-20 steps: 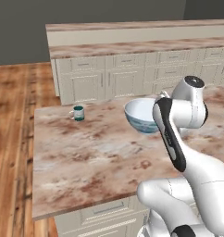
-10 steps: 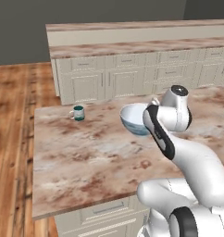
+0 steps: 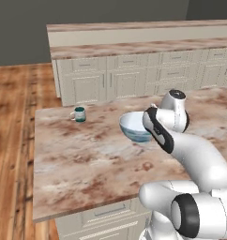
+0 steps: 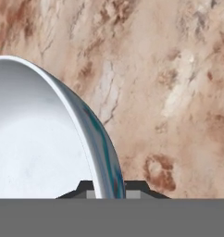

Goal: Clear the mugs and bowl far away from the sink.

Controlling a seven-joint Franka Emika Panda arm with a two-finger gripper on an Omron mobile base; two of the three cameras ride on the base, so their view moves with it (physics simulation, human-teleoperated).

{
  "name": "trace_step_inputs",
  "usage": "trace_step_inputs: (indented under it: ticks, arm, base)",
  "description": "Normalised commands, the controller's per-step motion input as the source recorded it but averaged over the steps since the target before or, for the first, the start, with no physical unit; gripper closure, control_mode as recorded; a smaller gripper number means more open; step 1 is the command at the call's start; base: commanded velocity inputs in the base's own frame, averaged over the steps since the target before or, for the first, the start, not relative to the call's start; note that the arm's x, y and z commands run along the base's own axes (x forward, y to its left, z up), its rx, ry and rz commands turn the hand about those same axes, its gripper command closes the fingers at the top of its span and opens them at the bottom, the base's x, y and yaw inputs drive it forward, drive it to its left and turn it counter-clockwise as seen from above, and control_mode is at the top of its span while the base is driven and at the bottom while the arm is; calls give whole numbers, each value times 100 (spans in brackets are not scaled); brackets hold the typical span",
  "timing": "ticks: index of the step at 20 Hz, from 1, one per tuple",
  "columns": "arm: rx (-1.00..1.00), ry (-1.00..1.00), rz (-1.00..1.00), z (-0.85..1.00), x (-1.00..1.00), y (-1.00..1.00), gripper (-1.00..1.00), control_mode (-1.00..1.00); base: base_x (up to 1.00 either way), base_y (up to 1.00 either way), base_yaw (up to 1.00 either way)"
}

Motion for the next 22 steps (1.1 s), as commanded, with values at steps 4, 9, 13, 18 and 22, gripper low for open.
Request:
trace_step_inputs:
  ticks: [4, 9, 13, 18, 22]
  arm:
    - [0, 0, 6, -25, 2, 0, 100, -100]
    - [0, -15, 3, -27, 0, 0, 100, -100]
    - [1, 1, 4, -34, 12, 0, 100, -100]
    - [0, 3, 5, -36, 15, 0, 100, -100]
    - [0, 6, 4, -36, 26, 0, 100, -100]
  base:
    - [0, 0, 0]
    - [0, 0, 0]
    - [0, 0, 0]
    - [0, 0, 0]
    - [0, 0, 0]
